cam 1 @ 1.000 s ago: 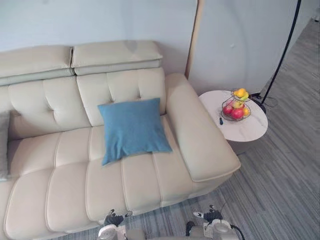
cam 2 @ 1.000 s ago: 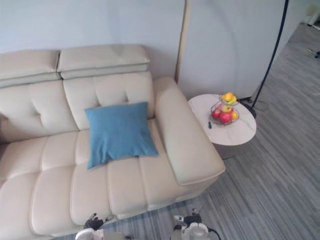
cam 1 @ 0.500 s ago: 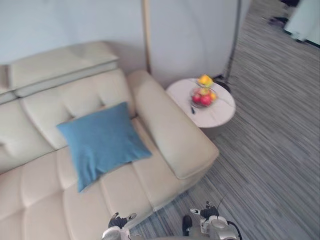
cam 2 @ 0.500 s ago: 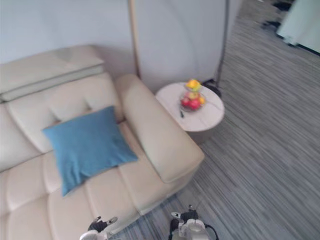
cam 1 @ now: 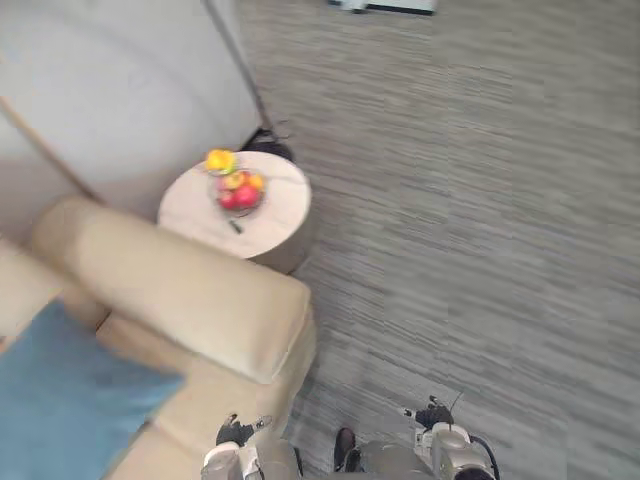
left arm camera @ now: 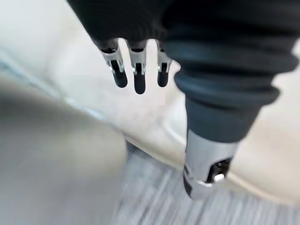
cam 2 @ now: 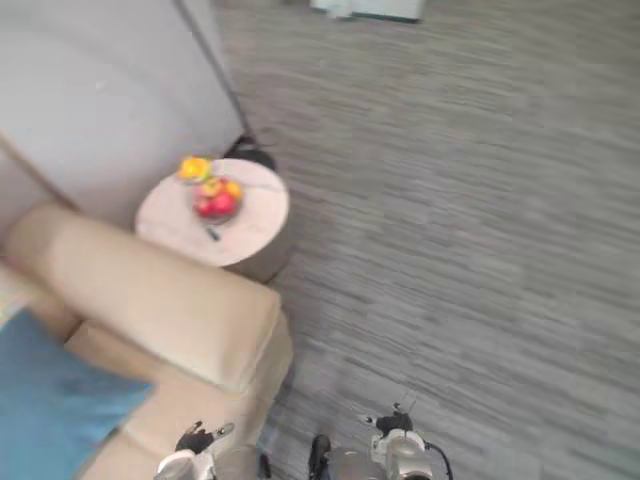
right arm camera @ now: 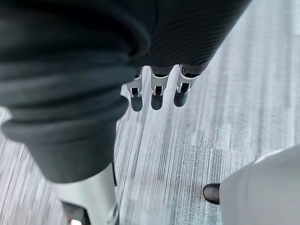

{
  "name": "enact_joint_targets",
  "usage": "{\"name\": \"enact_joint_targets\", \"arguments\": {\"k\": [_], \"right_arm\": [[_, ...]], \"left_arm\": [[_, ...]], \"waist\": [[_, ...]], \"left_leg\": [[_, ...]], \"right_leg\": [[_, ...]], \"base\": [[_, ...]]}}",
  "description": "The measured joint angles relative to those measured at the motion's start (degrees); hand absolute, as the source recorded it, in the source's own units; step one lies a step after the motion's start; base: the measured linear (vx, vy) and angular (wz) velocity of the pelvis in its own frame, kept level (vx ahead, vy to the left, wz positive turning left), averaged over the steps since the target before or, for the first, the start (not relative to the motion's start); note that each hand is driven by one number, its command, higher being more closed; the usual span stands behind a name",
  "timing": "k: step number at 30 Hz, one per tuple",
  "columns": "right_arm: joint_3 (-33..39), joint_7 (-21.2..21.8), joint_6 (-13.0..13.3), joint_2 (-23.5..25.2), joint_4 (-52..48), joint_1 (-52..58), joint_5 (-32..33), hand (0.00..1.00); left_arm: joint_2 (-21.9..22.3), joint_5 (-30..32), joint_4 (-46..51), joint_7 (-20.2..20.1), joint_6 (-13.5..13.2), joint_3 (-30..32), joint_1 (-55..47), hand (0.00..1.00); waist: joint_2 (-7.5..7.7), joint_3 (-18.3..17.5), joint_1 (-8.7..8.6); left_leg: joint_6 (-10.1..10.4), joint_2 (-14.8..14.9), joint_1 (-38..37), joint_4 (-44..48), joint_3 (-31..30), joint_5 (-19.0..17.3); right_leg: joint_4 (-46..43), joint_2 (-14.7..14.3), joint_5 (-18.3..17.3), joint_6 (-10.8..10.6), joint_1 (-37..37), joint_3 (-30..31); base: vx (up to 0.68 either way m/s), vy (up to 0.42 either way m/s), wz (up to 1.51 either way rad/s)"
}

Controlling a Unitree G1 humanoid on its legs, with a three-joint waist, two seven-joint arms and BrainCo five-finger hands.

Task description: Pick up cushions and gather them together orderly.

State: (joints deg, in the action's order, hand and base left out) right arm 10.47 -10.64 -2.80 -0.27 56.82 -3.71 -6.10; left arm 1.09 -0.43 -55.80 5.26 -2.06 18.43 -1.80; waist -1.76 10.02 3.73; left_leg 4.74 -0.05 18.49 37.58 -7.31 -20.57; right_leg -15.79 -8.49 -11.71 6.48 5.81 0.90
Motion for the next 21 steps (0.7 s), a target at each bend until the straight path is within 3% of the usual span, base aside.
{"name": "enact_joint_targets", "arguments": {"k": [2,3,4,6,7,10,11,14,15,16,17,19,21], "right_arm": [[-0.34,-0.19,-0.01,0.39,-0.01,-0.11,-0.03,0.00],[-0.38,-0.24,-0.03,0.37,-0.01,-0.19,-0.07,0.00],[-0.48,-0.24,-0.04,0.59,-0.01,-0.09,-0.11,0.00],[-0.43,-0.22,-0.07,2.50,-1.19,1.04,-0.17,0.00],[-0.46,-0.08,0.03,2.91,-2.11,1.45,-0.18,0.00],[-1.20,0.64,0.14,3.85,-2.39,0.94,-0.18,0.00],[-1.13,0.62,0.29,3.85,-2.68,0.95,-0.19,0.00],[-0.67,0.63,0.41,3.82,-2.61,0.66,-0.67,0.00],[0.03,0.61,0.42,3.64,-0.38,-0.20,-0.73,0.00],[0.02,0.61,0.47,3.57,0.14,-0.24,-0.74,0.00],[0.01,0.63,0.46,2.84,0.96,-0.17,-0.76,0.00],[0.04,0.57,0.35,0.13,3.00,0.31,-0.76,0.00],[0.05,0.45,0.11,-1.65,3.26,0.64,-0.68,0.00]], "left_arm": [[1.00,-0.42,0.19,0.02,-0.05,0.77,0.01,0.00],[1.19,-0.72,0.06,-0.01,-0.04,0.82,-0.07,0.00],[2.03,-1.05,0.09,0.15,0.00,1.77,-0.41,0.00],[2.15,-5.71,0.01,2.38,3.62,7.67,-0.61,0.00],[1.10,-6.65,-0.51,3.04,5.06,9.00,-0.99,0.00],[-1.43,-2.18,-2.28,2.09,4.10,5.52,-5.85,0.00],[-2.30,-1.80,-2.74,2.14,4.80,3.68,-5.99,0.00],[-3.74,-1.71,-4.20,2.45,5.16,1.48,-7.32,0.00],[-5.27,-1.60,-5.77,2.45,5.36,-0.30,-8.23,0.00],[-5.82,-1.43,-6.37,2.45,5.47,-0.55,-8.39,0.00],[-6.25,-1.22,-7.42,2.47,5.66,-0.97,-8.46,0.00],[-6.46,-0.79,-7.74,1.84,5.02,-3.84,-8.49,0.00],[-5.87,-0.75,-6.01,2.00,3.66,-4.42,-7.66,0.00]], "waist": [[0.02,-0.34,1.15],[-0.70,-0.71,2.07],[-1.75,-1.12,2.81],[-0.42,-1.97,3.15],[-0.21,-2.06,3.47],[0.77,-1.55,5.41],[0.92,-1.61,5.57],[0.95,-1.53,5.58],[1.52,-1.35,5.61],[2.01,-1.33,5.59],[1.67,-1.33,5.44],[0.87,-1.43,5.04],[0.41,-1.62,4.78]], "left_leg": [[0.26,-3.08,0.47,-3.45,-6.72,0.78],[-1.71,-3.55,0.19,-6.51,-10.47,2.34],[-1.87,-1.76,-0.88,-8.82,-9.67,6.37],[-2.39,-0.99,-2.73,-9.71,-3.78,5.88],[-3.14,-0.37,-3.46,-10.57,-0.93,5.43],[-4.64,2.36,-8.83,-13.13,8.55,4.53],[-4.77,3.42,-10.17,-13.85,11.01,4.46],[-4.75,5.92,-12.69,-16.11,15.34,4.47],[-4.69,6.48,-14.74,-16.48,17.61,4.44],[-4.64,6.23,-15.21,-16.46,18.32,4.41],[-3.87,6.36,-16.07,-16.51,18.40,3.96],[-2.39,7.49,-17.74,-18.00,17.43,4.91],[-2.27,8.98,-17.60,-16.02,17.63,4.95]], "right_leg": [[-0.03,-0.54,-0.13,-0.59,-0.33,4.57],[-0.16,-1.49,-0.47,-1.20,-0.24,7.59],[-1.56,-3.01,-1.90,-1.51,-0.72,11.09],[-5.74,-1.34,-4.78,-4.30,-0.37,12.73],[-8.88,0.40,-5.28,-5.62,1.15,10.65],[-13.59,9.38,-4.85,-11.28,2.04,-2.90],[-15.26,14.55,-4.94,-11.40,2.50,-13.56],[-13.81,21.68,-4.51,-10.06,3.02,-31.51],[-8.00,23.21,0.75,-8.47,3.04,-36.29],[-6.54,23.66,2.80,-7.86,3.17,-37.01],[-6.65,23.27,2.32,-7.63,2.36,-36.64],[-4.46,20.39,2.37,-7.23,1.60,-34.77],[-2.36,18.33,2.19,-7.00,0.40,-34.22]], "base": [[0.24,0.129,-1.48],[0.23,0.166,-1.70],[0.39,0.276,-1.97],[0.40,0.255,-1.36],[0.33,0.223,-1.30],[0.25,0.188,-1.49],[0.14,0.068,-1.17],[0.13,-0.079,-1.02],[0.13,-0.143,-1.04],[0.13,-0.185,-0.92],[0.14,-0.177,-0.52],[0.15,-0.161,-0.48],[0.12,-0.166,-0.26]]}}
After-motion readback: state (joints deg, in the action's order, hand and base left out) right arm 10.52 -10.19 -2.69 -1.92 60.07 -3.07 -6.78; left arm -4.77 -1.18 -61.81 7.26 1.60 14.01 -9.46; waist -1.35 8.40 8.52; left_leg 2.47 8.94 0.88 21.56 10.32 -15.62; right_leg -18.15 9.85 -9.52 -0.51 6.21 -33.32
